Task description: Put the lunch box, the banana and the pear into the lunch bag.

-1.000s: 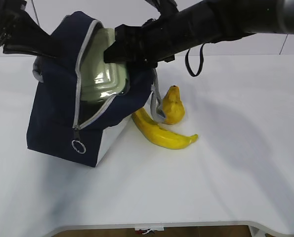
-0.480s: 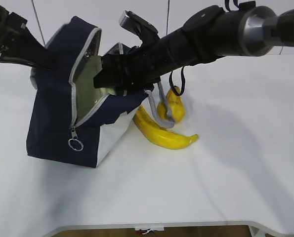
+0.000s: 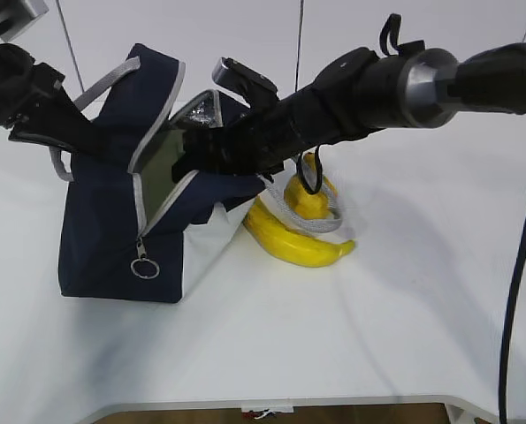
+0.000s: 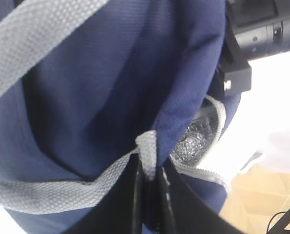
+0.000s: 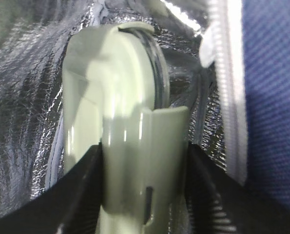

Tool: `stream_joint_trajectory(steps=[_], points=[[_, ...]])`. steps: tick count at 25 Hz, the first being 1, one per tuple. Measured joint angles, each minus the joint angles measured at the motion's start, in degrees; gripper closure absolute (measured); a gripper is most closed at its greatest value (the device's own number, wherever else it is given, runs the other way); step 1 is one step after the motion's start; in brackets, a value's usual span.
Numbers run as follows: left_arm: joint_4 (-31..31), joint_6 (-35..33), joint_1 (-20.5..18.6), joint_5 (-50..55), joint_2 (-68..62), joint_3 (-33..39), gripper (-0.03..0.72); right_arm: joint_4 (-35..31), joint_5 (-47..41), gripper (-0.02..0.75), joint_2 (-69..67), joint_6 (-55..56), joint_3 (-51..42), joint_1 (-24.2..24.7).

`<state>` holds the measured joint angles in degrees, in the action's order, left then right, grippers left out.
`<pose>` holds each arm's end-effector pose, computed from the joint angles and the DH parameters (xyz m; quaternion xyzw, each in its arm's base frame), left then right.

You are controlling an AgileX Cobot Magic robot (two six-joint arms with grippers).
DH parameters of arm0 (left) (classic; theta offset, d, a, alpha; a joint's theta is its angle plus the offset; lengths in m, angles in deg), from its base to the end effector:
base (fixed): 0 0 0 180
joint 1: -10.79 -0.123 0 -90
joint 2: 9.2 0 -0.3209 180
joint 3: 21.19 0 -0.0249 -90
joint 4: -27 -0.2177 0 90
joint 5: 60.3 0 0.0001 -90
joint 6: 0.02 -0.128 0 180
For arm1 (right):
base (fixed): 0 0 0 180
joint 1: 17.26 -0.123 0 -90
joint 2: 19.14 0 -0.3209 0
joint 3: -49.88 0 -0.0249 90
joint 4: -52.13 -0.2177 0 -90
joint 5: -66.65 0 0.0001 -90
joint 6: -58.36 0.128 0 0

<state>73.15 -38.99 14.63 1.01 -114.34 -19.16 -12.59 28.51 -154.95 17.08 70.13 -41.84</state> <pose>0.3286 -0.1033 0.2998 0.1919 0.9079 -0.3163 0.1970 0.4371 0.2786 0.2013 -0.1662 0.8724 0.3853 0.2508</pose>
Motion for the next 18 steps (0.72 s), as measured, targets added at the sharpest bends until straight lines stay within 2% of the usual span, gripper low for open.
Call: stream_joint_trajectory(steps=[8, 18], points=[[-0.35, 0.0, 0.0, 0.0, 0.0, 0.0, 0.678, 0.18, -0.1, 0.358, -2.79, 3.08, 2.5, 0.0], [-0.45, 0.0, 0.0, 0.03, 0.0, 0.0, 0.678, 3.53, -0.83, 0.358, -2.84, 6.57, 3.05, 0.0]])
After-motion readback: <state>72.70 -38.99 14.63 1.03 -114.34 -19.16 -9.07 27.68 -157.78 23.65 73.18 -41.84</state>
